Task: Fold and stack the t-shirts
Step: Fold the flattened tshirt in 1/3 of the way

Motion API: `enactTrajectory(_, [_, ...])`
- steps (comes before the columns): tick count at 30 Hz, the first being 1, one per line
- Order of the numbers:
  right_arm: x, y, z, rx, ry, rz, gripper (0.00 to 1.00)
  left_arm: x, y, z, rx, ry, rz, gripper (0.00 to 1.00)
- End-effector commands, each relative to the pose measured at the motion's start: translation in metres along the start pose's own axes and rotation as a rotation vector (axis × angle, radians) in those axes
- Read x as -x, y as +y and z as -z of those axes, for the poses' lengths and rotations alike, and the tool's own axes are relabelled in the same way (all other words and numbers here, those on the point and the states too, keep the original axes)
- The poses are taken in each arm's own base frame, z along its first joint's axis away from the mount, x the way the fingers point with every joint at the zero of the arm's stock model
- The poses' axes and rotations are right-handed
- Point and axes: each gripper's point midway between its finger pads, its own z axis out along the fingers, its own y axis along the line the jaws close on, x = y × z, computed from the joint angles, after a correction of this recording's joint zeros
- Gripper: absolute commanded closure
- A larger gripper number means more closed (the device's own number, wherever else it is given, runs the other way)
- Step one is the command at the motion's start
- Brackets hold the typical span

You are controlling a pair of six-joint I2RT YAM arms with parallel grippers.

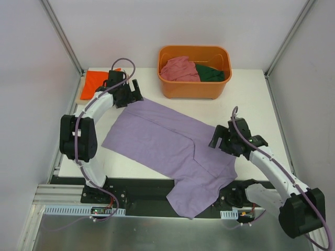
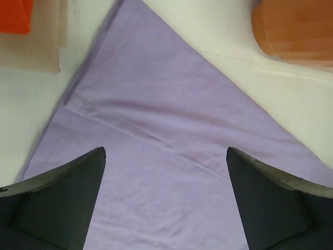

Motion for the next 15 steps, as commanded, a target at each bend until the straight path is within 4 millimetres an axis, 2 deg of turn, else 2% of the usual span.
enactTrajectory(1, [-0.029,-0.006,-0.014,-0.060,0.100,-0.004,0.04,-0.020,-0.011,0.022,0.030,-0.027,-0.024,0.01])
enactTrajectory(5, [-0.034,-0.017,-0.033,-0.129,0.151,0.006,0.04,-0.049,0.009,0.021,0.108,-0.001,-0.006,0.01])
enactTrajectory(9, [-0.031,-0.028,-0.050,-0.146,0.227,-0.043,0.04,-0.078,0.031,0.009,0.168,0.057,0.033,0.01])
enactTrajectory(11, [-0.025,-0.035,-0.057,-0.162,0.243,-0.053,0.04,-0.088,0.035,0.004,0.177,0.085,0.052,0.01])
enactTrajectory(15, [0.004,-0.043,-0.073,-0.199,0.250,-0.047,0.04,-0.099,0.038,-0.002,0.187,0.117,0.112,0.01])
